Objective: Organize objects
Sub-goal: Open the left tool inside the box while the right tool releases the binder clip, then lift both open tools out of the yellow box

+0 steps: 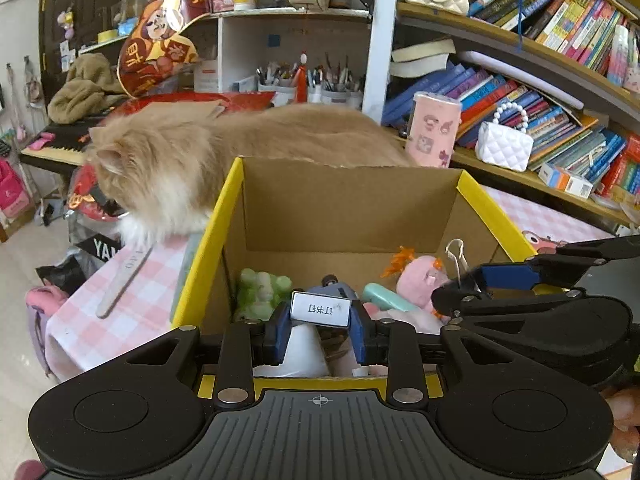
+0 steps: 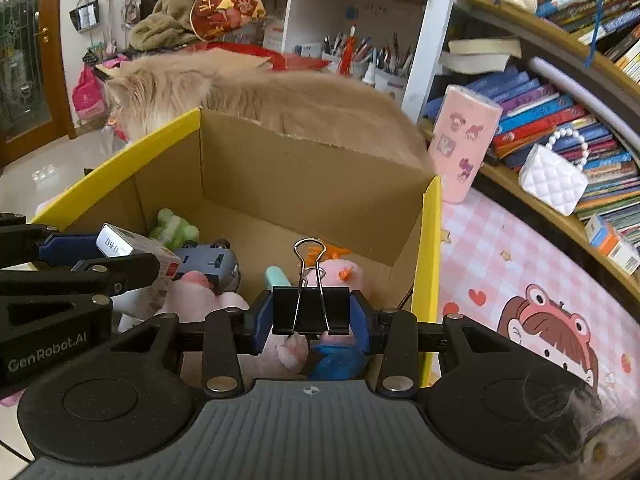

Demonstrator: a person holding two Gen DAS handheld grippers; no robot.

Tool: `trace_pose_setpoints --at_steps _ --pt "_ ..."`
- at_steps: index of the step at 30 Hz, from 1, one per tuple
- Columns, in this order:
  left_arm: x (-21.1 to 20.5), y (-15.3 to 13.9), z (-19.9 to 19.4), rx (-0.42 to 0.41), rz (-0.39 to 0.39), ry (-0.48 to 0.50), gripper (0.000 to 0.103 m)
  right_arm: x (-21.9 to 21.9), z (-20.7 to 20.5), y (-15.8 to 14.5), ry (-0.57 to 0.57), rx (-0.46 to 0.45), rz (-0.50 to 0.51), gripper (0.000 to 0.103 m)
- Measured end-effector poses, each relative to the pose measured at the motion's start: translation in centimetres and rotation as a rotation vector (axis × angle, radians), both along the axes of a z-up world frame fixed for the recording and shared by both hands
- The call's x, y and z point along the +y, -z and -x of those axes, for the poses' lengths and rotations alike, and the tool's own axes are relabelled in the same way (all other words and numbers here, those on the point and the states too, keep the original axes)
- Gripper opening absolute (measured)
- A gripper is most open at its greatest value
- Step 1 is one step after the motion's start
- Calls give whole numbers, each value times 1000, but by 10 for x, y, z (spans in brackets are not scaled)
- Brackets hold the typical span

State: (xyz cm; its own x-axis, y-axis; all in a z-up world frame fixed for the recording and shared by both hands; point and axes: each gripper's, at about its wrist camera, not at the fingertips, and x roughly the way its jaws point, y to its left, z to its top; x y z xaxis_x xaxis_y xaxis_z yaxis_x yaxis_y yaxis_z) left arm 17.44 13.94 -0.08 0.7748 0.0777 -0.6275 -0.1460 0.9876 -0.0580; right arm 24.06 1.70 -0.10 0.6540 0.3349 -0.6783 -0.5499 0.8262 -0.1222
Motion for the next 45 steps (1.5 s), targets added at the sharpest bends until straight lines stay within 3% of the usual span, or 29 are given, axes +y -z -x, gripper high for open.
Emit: trace_pose_setpoints --at_steps 2,5,16,20,30,35,45 --pt "-1 -1 1 -2 -3 -1 34 -3 2 -2 3 -19 2 48" --pt "-3 -8 7 -21 -1 9 50 -12 7 -8 18 -31 -31 50" --pt "-25 -50 59 -163 -29 58 75 -68 80 -45 214 -120 -211 56" --pt "-31 -47 78 -148 -17 90 81 -83 109 -43 315 -118 -209 57" --pt "-60 -14 114 -39 -41 157 87 -109 177 -17 544 -81 -150 73" --pt "-70 -8 121 -15 -77 163 91 -122 194 -8 599 -58 -142 76" --pt "-98 -1 128 19 -91 195 94 -143 208 -2 704 -71 -87 94"
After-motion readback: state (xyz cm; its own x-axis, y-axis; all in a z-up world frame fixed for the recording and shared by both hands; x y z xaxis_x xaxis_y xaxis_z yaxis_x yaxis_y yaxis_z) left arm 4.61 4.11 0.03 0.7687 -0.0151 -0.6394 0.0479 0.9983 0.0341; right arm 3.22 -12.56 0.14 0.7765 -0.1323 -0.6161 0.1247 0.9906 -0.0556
